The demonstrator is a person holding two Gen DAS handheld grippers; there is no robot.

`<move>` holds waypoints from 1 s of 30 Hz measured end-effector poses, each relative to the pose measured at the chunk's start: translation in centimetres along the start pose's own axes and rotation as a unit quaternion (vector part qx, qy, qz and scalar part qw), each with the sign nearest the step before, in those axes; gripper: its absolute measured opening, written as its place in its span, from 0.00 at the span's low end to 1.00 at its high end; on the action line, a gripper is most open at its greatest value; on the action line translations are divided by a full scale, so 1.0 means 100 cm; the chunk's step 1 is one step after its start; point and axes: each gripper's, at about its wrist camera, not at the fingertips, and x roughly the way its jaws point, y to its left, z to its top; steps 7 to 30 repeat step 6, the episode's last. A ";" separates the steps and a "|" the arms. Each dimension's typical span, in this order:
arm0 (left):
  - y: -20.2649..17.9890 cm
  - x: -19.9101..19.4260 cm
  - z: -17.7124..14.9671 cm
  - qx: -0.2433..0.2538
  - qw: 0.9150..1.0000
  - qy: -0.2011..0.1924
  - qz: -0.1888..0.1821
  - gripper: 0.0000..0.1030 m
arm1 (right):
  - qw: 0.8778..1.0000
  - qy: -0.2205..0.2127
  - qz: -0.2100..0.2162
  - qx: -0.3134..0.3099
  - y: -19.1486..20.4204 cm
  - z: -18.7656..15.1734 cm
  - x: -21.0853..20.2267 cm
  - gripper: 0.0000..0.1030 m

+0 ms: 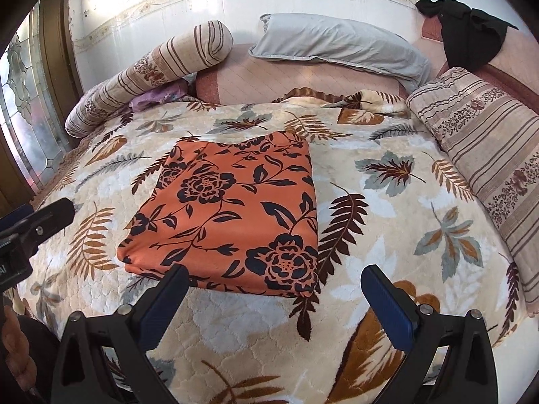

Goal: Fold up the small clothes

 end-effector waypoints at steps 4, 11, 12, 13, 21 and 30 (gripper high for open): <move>-0.005 0.008 0.000 0.010 1.000 0.009 0.000 0.99 | 1.000 0.002 0.003 0.002 -0.004 0.003 0.006 1.00; -0.007 0.011 0.001 0.012 1.000 0.011 -0.003 0.99 | 1.000 0.002 0.004 0.002 -0.005 0.005 0.009 1.00; -0.007 0.011 0.001 0.012 1.000 0.011 -0.003 0.99 | 1.000 0.002 0.004 0.002 -0.005 0.005 0.009 1.00; -0.007 0.011 0.001 0.012 1.000 0.011 -0.003 0.99 | 1.000 0.002 0.004 0.002 -0.005 0.005 0.009 1.00; -0.007 0.011 0.001 0.012 1.000 0.011 -0.003 0.99 | 1.000 0.002 0.004 0.002 -0.005 0.005 0.009 1.00; -0.007 0.011 0.001 0.012 1.000 0.011 -0.003 0.99 | 1.000 0.002 0.004 0.002 -0.005 0.005 0.009 1.00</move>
